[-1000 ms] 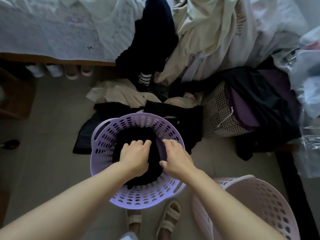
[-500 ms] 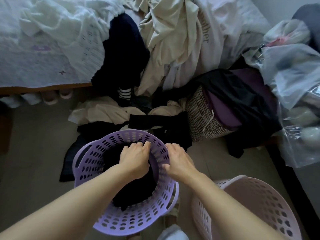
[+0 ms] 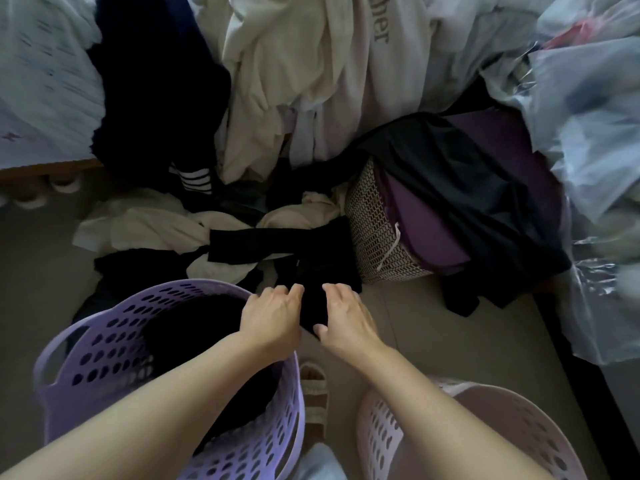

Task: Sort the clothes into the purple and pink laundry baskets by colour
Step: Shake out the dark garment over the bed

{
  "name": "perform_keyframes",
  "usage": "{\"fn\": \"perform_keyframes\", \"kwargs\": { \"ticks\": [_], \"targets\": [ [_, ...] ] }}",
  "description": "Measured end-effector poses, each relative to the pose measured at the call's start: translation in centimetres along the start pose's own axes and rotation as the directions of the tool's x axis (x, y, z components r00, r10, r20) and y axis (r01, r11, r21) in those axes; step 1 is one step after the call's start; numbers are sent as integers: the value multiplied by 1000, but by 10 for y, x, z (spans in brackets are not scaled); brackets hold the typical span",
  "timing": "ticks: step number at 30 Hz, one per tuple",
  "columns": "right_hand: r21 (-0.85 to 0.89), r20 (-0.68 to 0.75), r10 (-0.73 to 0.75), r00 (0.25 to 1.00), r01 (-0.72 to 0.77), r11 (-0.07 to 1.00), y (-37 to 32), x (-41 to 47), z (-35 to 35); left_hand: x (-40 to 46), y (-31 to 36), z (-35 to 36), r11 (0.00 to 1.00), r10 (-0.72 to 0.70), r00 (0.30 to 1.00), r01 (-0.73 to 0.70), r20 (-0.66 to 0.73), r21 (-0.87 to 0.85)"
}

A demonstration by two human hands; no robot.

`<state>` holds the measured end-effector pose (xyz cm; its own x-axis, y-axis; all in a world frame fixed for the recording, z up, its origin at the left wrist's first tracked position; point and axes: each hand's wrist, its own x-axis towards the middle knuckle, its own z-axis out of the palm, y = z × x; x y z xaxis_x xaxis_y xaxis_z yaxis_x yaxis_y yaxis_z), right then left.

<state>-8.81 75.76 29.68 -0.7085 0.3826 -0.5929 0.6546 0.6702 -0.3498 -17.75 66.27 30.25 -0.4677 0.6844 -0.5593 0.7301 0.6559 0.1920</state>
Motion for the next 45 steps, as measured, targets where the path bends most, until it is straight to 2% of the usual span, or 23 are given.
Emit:
{"fn": "perform_keyframes", "kwargs": {
  "ticks": [10, 22, 29, 33, 37, 41, 45],
  "targets": [
    [26, 50, 34, 998, -35, 999, 70, 88, 28, 108, 21, 53, 997, -67, 991, 72, 115, -38],
    [35, 50, 53, 997, -55, 998, 121, 186, 110, 231, 7, 148, 985, -146, 956, 165, 256, -55],
    [84, 64, 57, 996, -62, 995, 150, 218, 146, 282, -13, 197, 963, -229, 888, 267, 400, -42],
    [83, 59, 37, 998, -42, 996, 160, 225, 157, 301, -18, 220, 969, -231, 854, 248, 466, 26],
    [60, 49, 17, 999, -20, 998, 164, 227, 161, 307, -15, 231, 963, -255, 874, 267, 413, 29],
    [46, 31, 21, 999, -22, 999, 158, 218, 155, 296, -10, 218, 933, -311, 937, 333, 159, -139],
    [43, 13, 27, 1000, -28, 999, 147, 202, 143, 277, -4, 186, 896, -342, 940, 325, -2, -301]
  ]
}}
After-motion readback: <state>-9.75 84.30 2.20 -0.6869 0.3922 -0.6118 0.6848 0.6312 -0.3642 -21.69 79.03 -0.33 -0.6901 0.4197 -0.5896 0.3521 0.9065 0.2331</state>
